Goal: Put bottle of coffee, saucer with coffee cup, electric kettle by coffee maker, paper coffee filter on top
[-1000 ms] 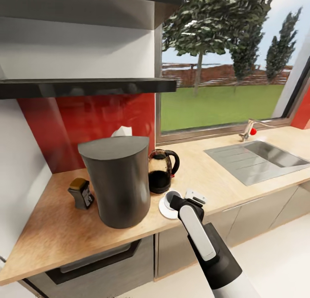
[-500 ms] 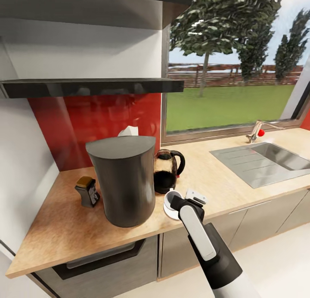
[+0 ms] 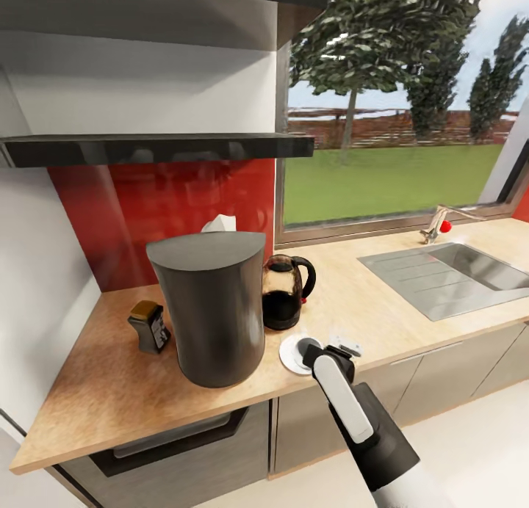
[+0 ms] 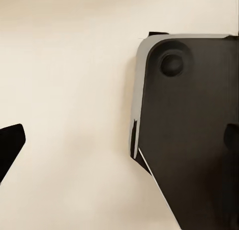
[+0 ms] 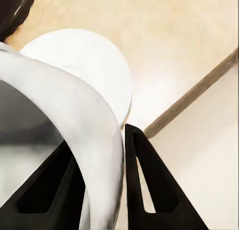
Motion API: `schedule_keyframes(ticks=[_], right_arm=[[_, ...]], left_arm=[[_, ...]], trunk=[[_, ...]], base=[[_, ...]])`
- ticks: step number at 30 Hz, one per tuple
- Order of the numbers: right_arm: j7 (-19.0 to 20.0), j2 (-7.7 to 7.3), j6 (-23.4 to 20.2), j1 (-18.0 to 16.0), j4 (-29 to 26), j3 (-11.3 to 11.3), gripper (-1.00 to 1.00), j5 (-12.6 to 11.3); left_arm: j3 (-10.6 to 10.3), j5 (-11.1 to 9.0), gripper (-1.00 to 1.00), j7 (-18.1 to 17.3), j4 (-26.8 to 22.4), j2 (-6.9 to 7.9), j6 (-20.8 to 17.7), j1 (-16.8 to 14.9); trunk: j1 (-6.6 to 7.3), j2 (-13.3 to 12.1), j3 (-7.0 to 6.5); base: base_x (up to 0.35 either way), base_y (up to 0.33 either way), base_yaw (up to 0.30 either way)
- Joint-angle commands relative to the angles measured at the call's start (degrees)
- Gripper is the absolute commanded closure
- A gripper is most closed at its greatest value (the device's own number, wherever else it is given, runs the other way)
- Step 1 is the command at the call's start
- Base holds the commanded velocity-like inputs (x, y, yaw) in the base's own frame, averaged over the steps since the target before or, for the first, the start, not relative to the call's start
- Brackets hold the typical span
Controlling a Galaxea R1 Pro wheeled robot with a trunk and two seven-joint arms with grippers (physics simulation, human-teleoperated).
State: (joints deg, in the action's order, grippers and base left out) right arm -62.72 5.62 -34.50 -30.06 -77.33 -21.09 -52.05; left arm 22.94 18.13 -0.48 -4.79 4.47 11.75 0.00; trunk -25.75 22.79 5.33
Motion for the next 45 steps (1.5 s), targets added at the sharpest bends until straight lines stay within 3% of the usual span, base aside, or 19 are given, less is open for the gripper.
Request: schedule_keyframes(ticks=[1,7,27,45], right_arm=[[-0.4,-0.04,-0.4,-0.1,2.6,0.0,1.0,-0.2],[-0.3,-0.73,-0.4,-0.1,5.4,0.0,1.0,-0.3],[-0.4,-0.79,-0.3,-0.1,2.2,0.0,1.0,-0.4],[-0.4,-0.7,-0.4,-0.1,2.6,-0.3,1.0,-0.6]], left_arm=[[0.5,0.6,-1.0,0.0,-0.5,-0.03,0.4,0.0],[0.5,0.6,-1.0,0.0,-2.3,-0.07,0.6,0.0],[0.6,0.6,-1.0,-0.2,-2.2,-0.16,0.5,0.1],[0.7,0.6,-1.0,-0.2,-1.7,-0.16,0.4,0.1]], trunk=[[-0.03,0.1,0.11],[-0.03,0.1,0.11],[-0.03,0.1,0.11],[-0.03,0.1,0.11]], base=[[0.0,0.0,0.0],[0.0,0.0,0.0],[0.059,0.0,0.0],[0.024,0.0,0.0]])
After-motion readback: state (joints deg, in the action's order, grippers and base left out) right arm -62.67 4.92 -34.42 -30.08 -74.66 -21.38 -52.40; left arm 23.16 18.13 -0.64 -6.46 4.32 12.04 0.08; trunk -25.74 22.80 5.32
